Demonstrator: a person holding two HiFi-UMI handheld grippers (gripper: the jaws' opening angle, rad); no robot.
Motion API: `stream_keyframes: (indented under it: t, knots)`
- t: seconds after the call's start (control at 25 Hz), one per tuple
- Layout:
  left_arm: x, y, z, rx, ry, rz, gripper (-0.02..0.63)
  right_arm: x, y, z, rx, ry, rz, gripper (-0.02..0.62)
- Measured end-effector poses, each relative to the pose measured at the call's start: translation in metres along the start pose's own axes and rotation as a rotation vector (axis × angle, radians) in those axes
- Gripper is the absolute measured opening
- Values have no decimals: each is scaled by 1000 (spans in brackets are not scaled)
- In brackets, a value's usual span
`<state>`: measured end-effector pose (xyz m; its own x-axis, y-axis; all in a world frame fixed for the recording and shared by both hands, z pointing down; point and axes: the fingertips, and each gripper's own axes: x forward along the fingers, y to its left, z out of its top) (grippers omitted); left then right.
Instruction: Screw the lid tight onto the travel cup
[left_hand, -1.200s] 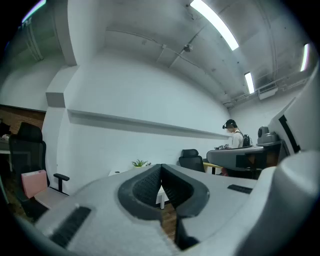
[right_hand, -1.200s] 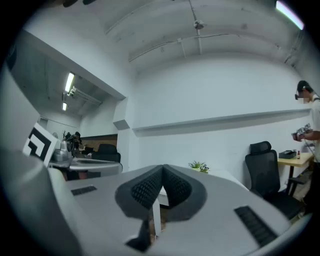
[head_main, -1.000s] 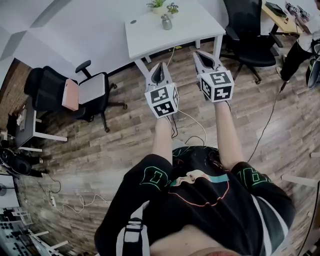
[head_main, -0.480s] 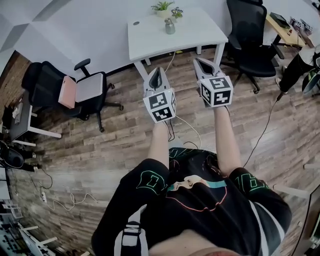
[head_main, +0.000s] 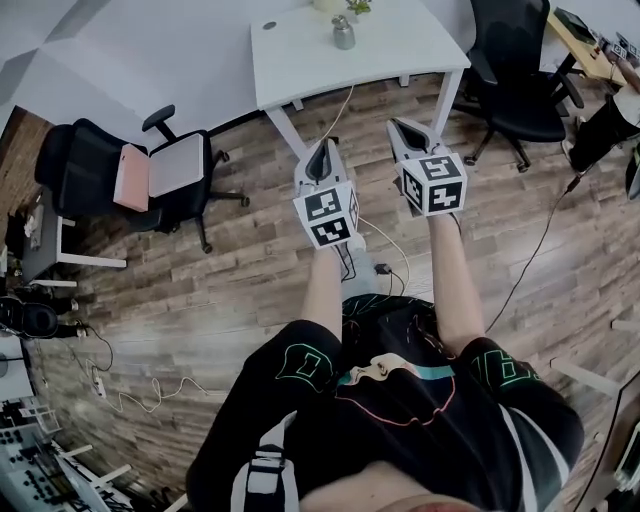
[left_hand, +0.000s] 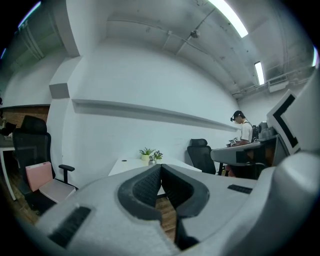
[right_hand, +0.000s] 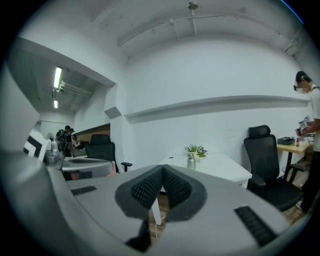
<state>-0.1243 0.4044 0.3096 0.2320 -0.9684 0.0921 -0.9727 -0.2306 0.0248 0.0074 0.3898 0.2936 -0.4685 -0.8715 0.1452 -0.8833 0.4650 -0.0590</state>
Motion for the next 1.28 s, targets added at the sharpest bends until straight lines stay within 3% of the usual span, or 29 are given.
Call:
stream_keyframes:
  t: [0.36, 0.92, 1.28]
  knots:
    - [79, 40, -21, -32, 84, -26, 9, 90, -17, -12, 50, 63, -9, 6]
    - [198, 156, 0, -95, 58, 20, 9, 255, -29, 33, -2, 70, -9, 5]
    - [256, 161, 8, -115, 59, -40, 9, 311, -54, 68, -102, 78, -30, 6]
